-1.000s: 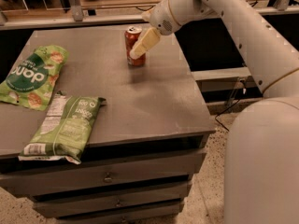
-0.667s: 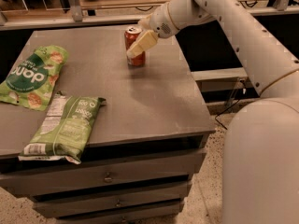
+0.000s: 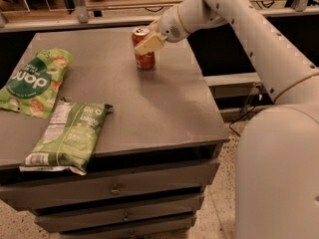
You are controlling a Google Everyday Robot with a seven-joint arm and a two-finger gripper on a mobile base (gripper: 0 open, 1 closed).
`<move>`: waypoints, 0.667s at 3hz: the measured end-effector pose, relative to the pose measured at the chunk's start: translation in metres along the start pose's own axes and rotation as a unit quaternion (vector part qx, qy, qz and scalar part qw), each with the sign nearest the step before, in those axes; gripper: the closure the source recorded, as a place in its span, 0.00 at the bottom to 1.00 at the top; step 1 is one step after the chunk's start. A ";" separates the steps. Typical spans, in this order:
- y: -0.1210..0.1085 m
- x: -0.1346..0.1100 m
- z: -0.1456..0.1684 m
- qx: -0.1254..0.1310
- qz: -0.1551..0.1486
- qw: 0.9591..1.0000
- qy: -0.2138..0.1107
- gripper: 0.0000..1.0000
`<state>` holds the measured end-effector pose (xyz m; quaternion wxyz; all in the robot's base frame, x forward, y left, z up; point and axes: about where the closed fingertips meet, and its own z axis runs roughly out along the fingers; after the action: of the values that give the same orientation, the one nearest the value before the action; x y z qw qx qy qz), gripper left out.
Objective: Move coke can near green jalapeno chip bag
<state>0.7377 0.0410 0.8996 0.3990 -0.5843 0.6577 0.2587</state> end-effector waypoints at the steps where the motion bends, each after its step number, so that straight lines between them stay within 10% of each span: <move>1: 0.005 -0.001 -0.001 -0.017 0.012 1.000 -0.017 0.86; 2: 0.032 -0.021 0.003 -0.061 0.013 0.997 -0.037 1.00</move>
Offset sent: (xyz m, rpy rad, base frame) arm -0.0675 0.0378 0.0339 0.1240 0.1238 0.1954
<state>0.7070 0.0606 0.9113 0.3833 -0.5893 0.6326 0.3250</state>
